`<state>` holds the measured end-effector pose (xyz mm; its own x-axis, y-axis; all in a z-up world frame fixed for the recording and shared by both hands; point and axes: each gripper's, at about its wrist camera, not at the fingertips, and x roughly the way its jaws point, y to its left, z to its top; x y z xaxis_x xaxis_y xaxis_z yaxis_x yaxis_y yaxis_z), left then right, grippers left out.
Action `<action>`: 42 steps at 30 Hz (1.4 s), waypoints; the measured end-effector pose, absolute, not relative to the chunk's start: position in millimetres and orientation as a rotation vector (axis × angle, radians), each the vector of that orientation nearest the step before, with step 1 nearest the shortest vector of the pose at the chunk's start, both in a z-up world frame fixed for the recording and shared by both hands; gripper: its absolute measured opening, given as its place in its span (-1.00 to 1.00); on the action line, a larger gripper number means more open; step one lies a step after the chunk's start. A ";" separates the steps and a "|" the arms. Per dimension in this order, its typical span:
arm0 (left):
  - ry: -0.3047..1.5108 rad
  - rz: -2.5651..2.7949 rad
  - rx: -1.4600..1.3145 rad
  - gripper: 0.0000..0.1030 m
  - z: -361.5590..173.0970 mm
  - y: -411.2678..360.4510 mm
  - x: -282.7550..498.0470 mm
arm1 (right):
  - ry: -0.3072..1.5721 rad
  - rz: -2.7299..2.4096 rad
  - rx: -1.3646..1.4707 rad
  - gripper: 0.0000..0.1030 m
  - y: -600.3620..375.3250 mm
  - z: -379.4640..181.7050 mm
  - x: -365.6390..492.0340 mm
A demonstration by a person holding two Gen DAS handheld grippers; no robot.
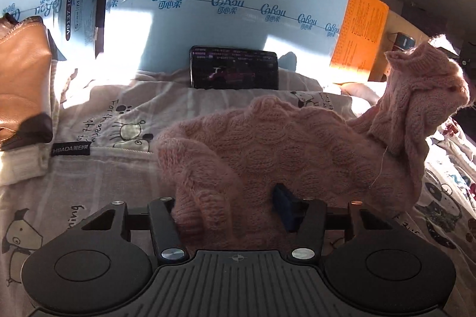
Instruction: Fold clothes
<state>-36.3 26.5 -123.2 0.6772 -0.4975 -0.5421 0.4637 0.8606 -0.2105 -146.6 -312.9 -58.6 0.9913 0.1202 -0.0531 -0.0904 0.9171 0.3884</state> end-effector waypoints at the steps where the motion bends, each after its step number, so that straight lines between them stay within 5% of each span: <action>1: 0.612 -0.535 -0.071 -0.48 -121.7 28.9 -35.9 | 0.073 0.079 0.408 -0.59 -320.1 -60.0 -147.3; 9: 0.447 -0.390 -0.115 -0.61 -93.5 54.8 -40.2 | 0.030 -0.015 0.461 -0.59 -359.6 -66.7 -159.9; 17: 0.492 -0.318 -0.096 -0.60 -98.5 63.7 -27.1 | 0.250 -0.094 0.395 -0.56 -372.8 -93.2 -140.5; 21: 0.522 -0.300 -0.085 -0.52 -106.6 62.9 -22.3 | 0.257 0.002 0.304 0.19 -349.2 -92.5 -144.7; 31: 0.533 -0.300 -0.080 -0.51 -111.4 60.7 -23.3 | 0.483 0.339 0.084 0.76 -280.1 -108.2 -141.0; 38: 0.541 -0.308 -0.079 -0.50 -113.6 59.6 -22.1 | 0.581 0.159 0.064 0.69 -284.5 -126.3 -118.7; 42: 0.542 -0.310 -0.083 -0.50 -114.0 60.0 -21.9 | 0.578 0.102 0.143 0.05 -301.7 -123.6 -117.5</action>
<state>-21.9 60.0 -114.0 0.8117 -0.3114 -0.4942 0.2680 0.9503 -0.1587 -117.5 -301.7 -123.6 0.8327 0.1359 -0.5368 -0.0556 0.9850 0.1632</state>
